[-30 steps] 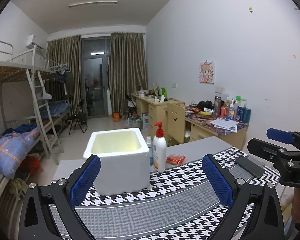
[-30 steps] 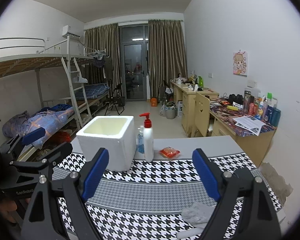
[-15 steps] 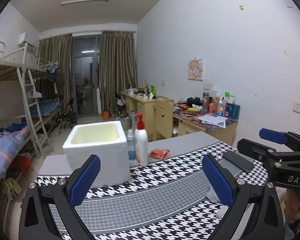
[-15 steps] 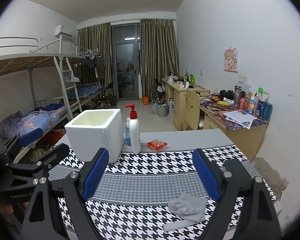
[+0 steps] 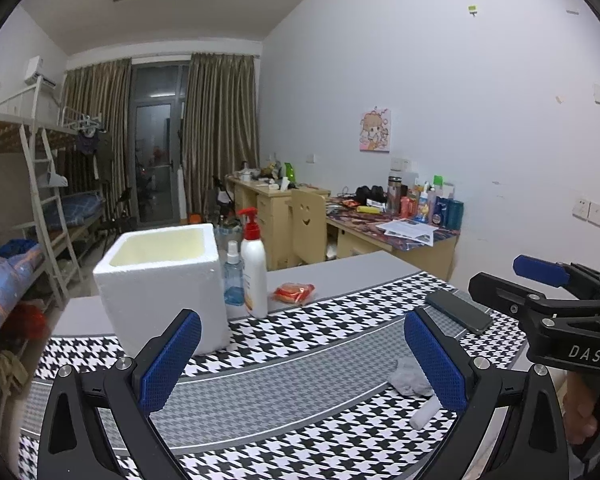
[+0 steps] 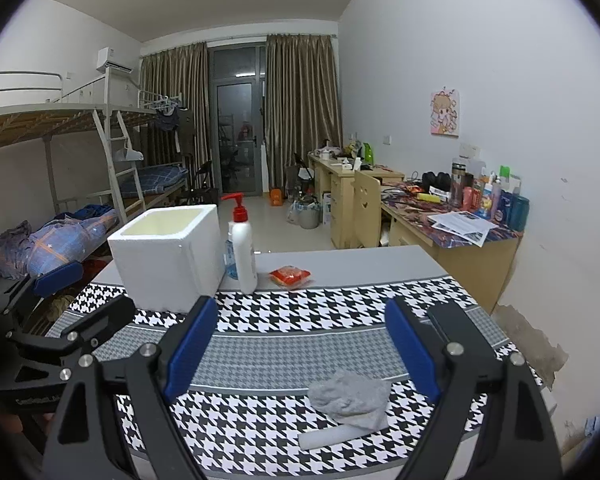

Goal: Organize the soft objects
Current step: 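Move both grippers toward the grey sock and white foam tube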

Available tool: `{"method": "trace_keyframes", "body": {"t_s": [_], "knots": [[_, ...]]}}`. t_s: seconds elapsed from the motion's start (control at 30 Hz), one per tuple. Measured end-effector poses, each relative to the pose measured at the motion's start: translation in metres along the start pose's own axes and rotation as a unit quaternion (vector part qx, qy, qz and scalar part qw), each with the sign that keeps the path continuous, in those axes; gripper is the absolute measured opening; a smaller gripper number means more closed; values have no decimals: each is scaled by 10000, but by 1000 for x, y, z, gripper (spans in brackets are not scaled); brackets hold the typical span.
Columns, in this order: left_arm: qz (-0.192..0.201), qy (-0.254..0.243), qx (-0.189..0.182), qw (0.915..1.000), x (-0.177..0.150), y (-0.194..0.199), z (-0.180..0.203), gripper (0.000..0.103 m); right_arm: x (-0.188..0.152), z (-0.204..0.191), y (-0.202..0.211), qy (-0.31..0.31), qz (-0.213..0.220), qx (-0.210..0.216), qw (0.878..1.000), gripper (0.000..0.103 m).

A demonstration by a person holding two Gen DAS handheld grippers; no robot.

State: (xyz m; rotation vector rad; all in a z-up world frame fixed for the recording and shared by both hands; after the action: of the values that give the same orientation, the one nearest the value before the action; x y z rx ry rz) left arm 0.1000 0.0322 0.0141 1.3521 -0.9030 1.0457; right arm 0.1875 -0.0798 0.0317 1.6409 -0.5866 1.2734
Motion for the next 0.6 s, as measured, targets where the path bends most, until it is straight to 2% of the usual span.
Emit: {"method": "trace_keyframes", "body": {"t_s": [0.6], "knots": [[-243,-158,-248,9993,-24,-20,35,102,-24,34,0,-100,-190,-304,9993,89]]}}
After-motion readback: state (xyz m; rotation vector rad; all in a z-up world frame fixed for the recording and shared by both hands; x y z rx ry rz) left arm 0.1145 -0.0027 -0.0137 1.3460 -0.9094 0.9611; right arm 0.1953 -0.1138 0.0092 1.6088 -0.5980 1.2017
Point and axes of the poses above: each gripper's, at about its wrist camera, not at the fingertips, and y roughly against the way its jaws point, z to its right, x to its top, the point moved 4 cm from there along -y, roughly the way its jaws point, and after that the axes turned 1 degree about -x, right-handed, at the moved point
